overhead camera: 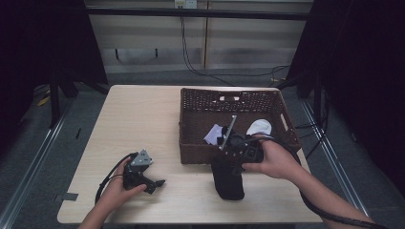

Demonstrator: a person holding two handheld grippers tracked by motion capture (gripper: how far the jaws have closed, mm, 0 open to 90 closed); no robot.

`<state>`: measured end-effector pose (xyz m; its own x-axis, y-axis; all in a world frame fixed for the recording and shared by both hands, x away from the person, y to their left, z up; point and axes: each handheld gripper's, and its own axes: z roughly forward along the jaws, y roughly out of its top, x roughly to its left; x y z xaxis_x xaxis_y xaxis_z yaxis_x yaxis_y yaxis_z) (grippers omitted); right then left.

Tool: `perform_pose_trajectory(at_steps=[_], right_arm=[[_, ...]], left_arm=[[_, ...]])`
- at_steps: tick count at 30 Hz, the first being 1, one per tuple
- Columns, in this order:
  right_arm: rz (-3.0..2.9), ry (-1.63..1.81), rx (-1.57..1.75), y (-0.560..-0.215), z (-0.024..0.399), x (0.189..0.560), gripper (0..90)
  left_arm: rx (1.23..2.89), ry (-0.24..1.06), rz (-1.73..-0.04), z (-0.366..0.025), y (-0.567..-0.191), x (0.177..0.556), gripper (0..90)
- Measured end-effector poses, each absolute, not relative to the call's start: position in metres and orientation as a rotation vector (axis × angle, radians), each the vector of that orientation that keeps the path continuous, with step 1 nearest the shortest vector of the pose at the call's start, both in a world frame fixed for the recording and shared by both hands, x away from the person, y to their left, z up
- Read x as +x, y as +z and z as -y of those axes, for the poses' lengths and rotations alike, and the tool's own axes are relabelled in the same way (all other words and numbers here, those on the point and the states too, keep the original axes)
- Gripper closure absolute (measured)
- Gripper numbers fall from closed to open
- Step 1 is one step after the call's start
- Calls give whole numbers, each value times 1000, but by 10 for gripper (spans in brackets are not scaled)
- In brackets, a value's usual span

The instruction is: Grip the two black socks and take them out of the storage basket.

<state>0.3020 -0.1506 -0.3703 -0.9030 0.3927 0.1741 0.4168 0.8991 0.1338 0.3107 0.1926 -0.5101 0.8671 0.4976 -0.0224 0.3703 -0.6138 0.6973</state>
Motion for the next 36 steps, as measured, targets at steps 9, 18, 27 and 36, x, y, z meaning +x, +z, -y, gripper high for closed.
perform_pose_trajectory(at_steps=[9, 18, 27, 36], right_arm=[[2918, -233, -657, -381, 151, 304, 739], [2944, -293, -691, -362, 160, 305, 622], [2956, -407, -835, -326, 176, 336, 575], [2949, -372, -1055, -344, 194, 393, 569]], left_arm=[[2298, 224, -623, -193, -510, 311, 0], [2298, 224, -624, -193, -510, 311, 0], [2288, 223, -631, -192, -510, 310, 0], [2288, 222, -632, -192, -510, 310, 0]])
